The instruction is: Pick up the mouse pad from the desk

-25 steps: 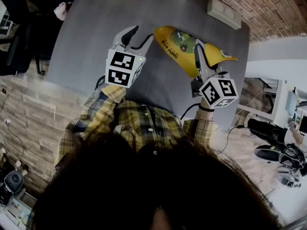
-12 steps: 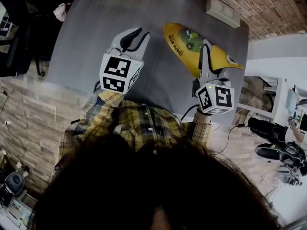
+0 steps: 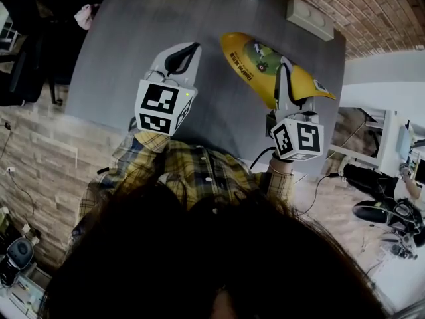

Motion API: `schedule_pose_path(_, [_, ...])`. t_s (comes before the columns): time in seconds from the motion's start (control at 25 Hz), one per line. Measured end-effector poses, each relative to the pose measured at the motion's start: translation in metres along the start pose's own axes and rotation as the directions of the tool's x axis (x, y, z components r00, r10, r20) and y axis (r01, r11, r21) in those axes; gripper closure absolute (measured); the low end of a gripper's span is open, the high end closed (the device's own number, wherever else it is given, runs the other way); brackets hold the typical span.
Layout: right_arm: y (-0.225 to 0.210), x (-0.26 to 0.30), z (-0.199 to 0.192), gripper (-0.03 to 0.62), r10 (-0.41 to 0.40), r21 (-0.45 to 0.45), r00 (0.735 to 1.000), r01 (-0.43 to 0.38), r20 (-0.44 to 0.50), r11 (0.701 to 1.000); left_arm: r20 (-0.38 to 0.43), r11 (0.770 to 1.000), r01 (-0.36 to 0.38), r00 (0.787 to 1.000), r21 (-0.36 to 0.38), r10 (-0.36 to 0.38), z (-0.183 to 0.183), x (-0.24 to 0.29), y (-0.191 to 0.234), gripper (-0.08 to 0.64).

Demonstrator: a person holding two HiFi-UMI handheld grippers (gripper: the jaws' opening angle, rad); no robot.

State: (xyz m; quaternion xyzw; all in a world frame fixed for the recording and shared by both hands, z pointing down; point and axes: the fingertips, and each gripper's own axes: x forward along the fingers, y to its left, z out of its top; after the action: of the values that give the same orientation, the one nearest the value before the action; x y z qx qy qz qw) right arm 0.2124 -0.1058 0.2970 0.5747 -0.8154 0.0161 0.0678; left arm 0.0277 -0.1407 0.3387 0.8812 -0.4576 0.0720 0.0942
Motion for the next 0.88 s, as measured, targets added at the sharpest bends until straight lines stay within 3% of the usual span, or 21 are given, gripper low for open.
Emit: schedule_pose_path(0.88, [-0.0006, -0.0011, -0.0041, 0.58, -0.029, -0.028, 1.0, 0.029, -0.005, 0.999, 0.03, 1.0, -0.011, 0.999, 0.016, 0.01, 0.0072, -0.0019, 0.0072, 0.563])
